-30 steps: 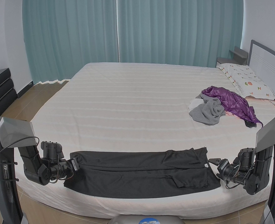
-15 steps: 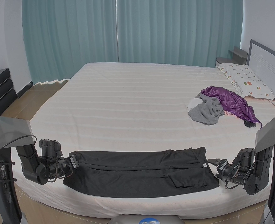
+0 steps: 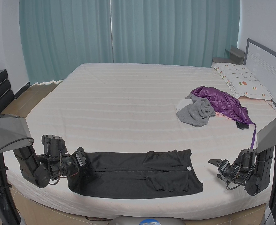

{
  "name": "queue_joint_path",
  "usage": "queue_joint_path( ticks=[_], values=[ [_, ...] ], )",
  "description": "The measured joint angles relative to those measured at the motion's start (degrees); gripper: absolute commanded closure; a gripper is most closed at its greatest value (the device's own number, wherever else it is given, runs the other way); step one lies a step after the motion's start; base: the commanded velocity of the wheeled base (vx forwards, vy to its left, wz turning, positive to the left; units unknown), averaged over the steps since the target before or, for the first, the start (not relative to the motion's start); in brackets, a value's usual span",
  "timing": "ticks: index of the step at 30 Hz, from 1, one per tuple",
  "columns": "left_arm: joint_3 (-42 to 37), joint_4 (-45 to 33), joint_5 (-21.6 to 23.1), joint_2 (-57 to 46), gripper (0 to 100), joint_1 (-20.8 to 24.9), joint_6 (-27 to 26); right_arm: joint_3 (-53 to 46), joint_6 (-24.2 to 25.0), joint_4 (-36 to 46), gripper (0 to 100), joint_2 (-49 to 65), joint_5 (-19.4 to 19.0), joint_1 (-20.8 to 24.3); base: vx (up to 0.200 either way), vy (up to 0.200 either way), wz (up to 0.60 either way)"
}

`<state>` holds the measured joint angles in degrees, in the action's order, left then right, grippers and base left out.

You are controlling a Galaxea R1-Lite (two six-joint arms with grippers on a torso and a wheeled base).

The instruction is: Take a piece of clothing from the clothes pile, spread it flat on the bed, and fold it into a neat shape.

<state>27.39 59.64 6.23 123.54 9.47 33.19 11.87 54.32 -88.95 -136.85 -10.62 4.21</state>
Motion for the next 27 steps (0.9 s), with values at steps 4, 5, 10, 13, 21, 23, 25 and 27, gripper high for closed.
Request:
queue_joint_path(
  ticks=[4,5,10,13,21,23,25,27],
  values=[
    [0.6,-0.3,-1.1,-1.9,100,3.2,1.0,0.0,0.0,0.0,0,0.0,0.0,0.0,0.000,-0.200,0.00],
    [0.8,-0.4,-1.3,-2.2,100,4.0,1.1,0.0,0.0,0.0,0,0.0,0.0,0.0,0.000,-0.200,0.00],
    [2.6,-2.0,-2.8,-3.1,100,7.3,1.2,0.0,0.0,0.0,0,0.0,0.0,0.0,0.000,-0.200,0.00],
    [4.3,-4.9,-3.9,-3.3,100,9.0,1.2,0.0,0.0,0.0,0,0.0,0.0,0.0,0.000,-0.200,0.00],
    [10.6,-12.9,-5.6,-3.1,100,14.5,1.1,0.0,0.0,0.0,0,0.0,0.0,0.1,0.000,-0.200,0.00],
    [12.4,-14.5,-6.2,-2.8,100,16.3,1.1,0.0,0.0,0.0,0,0.0,0.0,0.1,0.000,0.000,0.00],
    [13.7,-15.3,-6.9,-2.3,100,17.5,1.1,0.0,0.0,0.0,0,0.0,0.0,0.1,0.000,0.000,0.00],
    [15.2,-15.7,-8.0,-1.3,100,18.5,1.1,0.0,0.0,0.0,0,0.0,0.0,0.1,0.000,0.000,0.00]
  ],
)
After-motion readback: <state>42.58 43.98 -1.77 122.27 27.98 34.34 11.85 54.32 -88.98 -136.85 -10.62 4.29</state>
